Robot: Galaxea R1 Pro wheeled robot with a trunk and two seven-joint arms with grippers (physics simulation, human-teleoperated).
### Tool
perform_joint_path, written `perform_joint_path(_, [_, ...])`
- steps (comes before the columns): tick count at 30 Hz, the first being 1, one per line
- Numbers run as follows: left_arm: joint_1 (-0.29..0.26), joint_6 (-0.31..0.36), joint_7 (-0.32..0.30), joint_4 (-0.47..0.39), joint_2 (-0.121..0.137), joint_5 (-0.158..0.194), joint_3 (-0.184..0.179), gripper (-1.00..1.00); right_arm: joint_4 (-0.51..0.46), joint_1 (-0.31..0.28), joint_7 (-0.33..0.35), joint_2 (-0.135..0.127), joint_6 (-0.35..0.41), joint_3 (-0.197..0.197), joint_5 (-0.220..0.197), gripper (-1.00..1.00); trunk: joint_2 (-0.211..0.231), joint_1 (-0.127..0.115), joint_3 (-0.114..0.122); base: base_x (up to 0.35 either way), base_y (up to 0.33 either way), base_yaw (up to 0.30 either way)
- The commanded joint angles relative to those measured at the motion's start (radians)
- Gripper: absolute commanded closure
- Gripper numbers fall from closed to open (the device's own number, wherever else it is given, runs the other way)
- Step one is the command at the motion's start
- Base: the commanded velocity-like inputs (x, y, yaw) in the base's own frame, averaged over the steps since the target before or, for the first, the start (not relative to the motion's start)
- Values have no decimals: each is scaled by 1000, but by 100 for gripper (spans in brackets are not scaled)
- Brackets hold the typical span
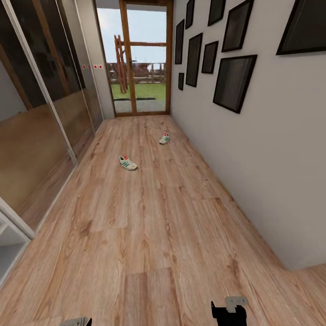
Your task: Pick up the two gym shoes and the two sandals from the corridor floor and place them onto the hallstand (shoe rack) in the corridor, making sure they are on the rack and not on the floor. Arrange them so the two gym shoes are next to each other and the two sandals are next to each other.
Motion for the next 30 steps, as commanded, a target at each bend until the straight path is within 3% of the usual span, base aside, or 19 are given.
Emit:
perform_joint_path(1, [-1,-2,-10,1,-1,2,7,-100,1,-1,-5,0,-2,2,4,-100,0,0,-1,332,0,0])
perform_joint_path(30, [-1,-2,-10,2,-1,2,7,-100,1,-1,-2,-4,-2,2,5,-100,0,0,-1,337,-7,0])
